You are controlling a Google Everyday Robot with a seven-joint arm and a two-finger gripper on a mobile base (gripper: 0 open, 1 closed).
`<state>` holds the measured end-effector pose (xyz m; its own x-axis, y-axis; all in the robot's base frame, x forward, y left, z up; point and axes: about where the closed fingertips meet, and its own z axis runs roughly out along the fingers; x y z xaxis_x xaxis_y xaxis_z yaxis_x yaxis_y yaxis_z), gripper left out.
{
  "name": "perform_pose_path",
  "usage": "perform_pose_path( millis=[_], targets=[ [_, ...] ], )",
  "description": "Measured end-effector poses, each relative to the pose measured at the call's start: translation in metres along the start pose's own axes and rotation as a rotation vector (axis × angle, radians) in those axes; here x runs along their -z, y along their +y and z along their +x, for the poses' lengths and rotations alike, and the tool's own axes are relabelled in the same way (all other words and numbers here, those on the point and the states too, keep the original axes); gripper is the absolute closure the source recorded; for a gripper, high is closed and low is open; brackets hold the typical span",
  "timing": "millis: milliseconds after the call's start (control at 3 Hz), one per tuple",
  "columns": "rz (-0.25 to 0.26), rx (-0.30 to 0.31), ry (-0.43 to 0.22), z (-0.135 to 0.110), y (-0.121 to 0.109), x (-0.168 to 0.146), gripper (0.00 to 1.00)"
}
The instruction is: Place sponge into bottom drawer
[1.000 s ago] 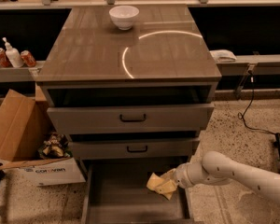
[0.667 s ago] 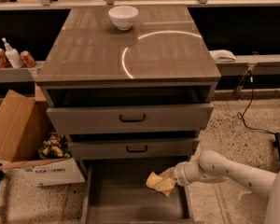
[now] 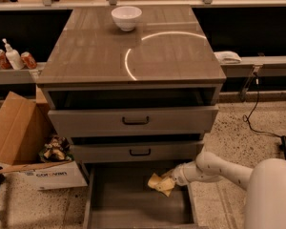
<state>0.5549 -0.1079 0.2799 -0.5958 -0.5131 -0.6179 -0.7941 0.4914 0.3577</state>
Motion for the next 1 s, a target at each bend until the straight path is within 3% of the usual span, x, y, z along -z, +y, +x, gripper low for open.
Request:
perform_pose_path(
  millis=[1000],
  targets=[
    [0.024,-0.065,0.068,0.015,-0.032,-0.052,0.35]
  ],
)
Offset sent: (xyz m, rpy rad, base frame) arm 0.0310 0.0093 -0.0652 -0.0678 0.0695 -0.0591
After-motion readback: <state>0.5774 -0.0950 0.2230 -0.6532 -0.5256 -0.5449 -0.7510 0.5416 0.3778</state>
